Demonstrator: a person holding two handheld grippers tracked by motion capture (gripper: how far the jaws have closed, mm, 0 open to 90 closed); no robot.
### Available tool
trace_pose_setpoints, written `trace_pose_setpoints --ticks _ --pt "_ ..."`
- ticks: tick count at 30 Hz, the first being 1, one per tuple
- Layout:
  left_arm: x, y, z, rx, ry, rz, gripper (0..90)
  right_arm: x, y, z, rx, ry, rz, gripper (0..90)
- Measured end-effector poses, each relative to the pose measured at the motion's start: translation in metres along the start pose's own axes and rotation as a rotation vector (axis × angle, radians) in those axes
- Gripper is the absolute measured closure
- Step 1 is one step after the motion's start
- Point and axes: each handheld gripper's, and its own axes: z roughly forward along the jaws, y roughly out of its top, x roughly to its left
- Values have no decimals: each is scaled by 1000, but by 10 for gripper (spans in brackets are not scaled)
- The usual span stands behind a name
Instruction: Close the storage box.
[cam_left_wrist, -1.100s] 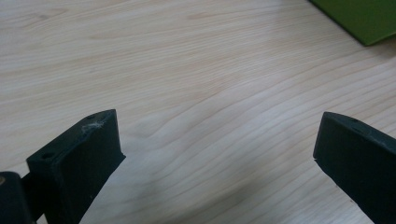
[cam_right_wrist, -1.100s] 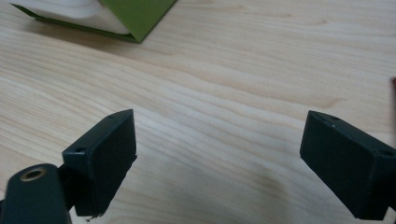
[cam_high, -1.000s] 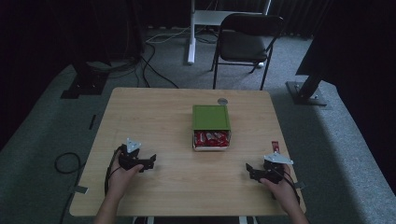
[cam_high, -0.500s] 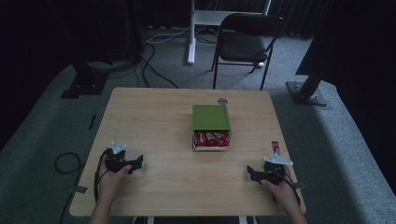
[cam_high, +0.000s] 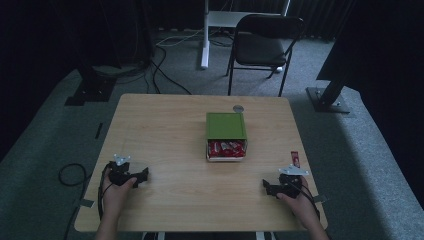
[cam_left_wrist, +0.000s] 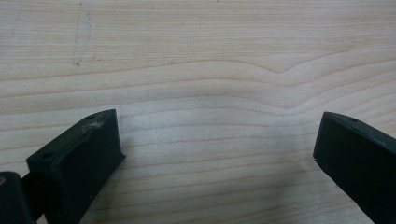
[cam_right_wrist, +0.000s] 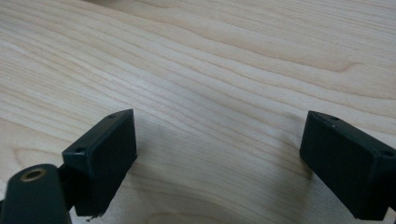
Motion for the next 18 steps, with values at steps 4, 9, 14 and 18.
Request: trace_pose_setpoints --ticks 4,9,14,18 --pt "1 0 0 2 13 0 19 0 0 0 0 0 1 101" --pt "0 1 1 10 61 -15 19 0 0 0 1 1 1 101" --pt "-1 1 3 26 110 -12 18 0 0 0 1 1 2 101" --pt "-1 2 3 25 120 -24 18 0 0 0 2 1 2 101"
